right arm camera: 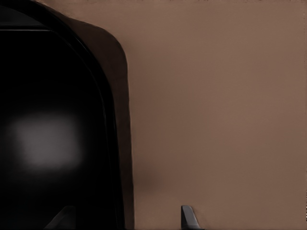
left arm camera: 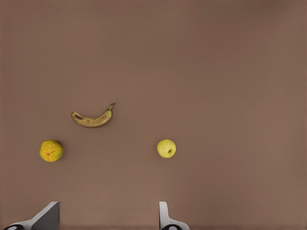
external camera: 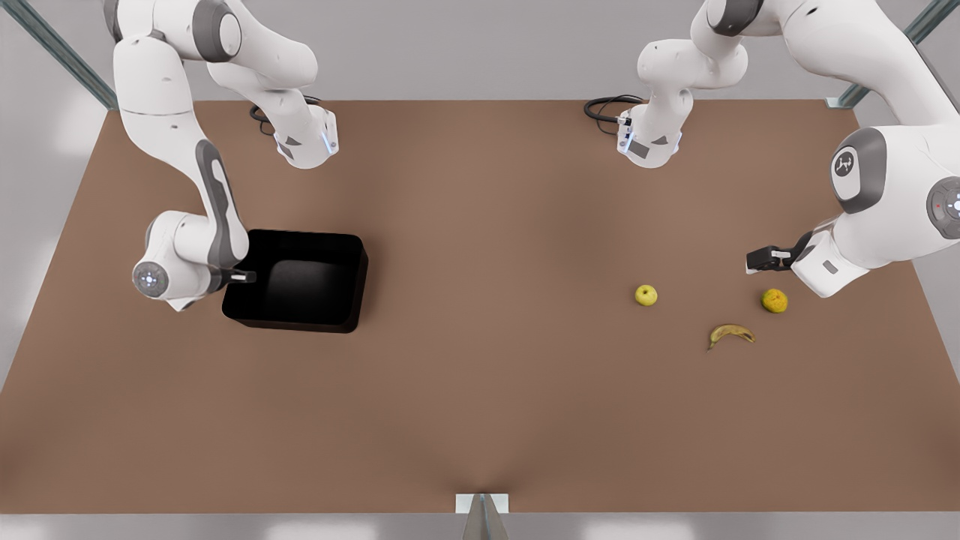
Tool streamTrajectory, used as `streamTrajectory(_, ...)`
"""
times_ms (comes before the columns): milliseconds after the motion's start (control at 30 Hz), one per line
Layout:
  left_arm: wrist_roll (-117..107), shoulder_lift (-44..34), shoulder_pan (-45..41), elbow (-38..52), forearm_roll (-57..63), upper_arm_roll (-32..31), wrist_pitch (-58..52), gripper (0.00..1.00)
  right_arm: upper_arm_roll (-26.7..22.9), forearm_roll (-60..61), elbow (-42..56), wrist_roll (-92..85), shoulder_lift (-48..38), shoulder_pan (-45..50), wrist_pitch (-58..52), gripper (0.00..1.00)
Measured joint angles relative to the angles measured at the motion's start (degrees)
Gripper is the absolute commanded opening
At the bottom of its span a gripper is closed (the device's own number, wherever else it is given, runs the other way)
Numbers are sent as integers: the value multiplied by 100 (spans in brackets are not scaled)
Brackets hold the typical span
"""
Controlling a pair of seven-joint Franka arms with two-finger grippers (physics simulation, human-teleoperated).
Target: Place the storage box in the middle with the right arm, and place the apple in the storage box with the left arm
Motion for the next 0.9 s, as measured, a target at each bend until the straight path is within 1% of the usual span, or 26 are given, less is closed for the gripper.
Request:
streamTrajectory(33, 1, 0, 0, 0, 0, 0, -1, 100, 0, 4, 53, 15, 10, -10, -11, 66)
streamTrajectory(67, 2, 0, 0, 0, 0, 0, -1, 100, -1, 8, 102, 29, 19, -12, -29, 46)
streamTrajectory(100, 2, 0, 0, 0, 0, 0, -1, 100, 0, 13, 135, 41, 42, -10, -46, 29)
streamTrajectory(133, 3, 0, 0, 0, 0, 0, -2, 100, 0, 18, 152, 51, 61, -5, -60, 24)
streamTrajectory(167, 4, 0, 0, 0, 0, 0, -2, 100, -1, 31, 169, 52, 80, 1, -75, 21)
streamTrajectory(300, 6, 4, 0, 0, 0, 0, -3, 100, 1, 39, 352, 62, 138, 8, -193, 21)
streamTrajectory(433, 8, 17, -3, -1, 0, 48, -5, 100, 17, 26, 813, 73, 112, 72, -465, 21)
streamTrajectory(600, 10, 17, 1, 0, 0, 69, -9, 100, 40, 40, 1341, 65, -23, 436, -881, 21)
streamTrajectory(700, 10, 4, 0, 0, 0, 70, -21, 100, 52, 340, 1878, 19, -42, 780, -1110, 21)
streamTrajectory(767, 11, 7, 0, 0, 0, 70, -26, 100, 56, 755, 2384, -1, 87, 1130, -1246, 21)
streamTrajectory(833, 11, 8, 0, 0, 0, 70, -29, 100, 59, 1165, 2903, 48, 329, 1575, -1343, 21)
streamTrajectory(900, 12, 9, 0, 0, 0, 70, -31, 100, 60, 1528, 3498, 176, 750, 2042, -1407, 21)
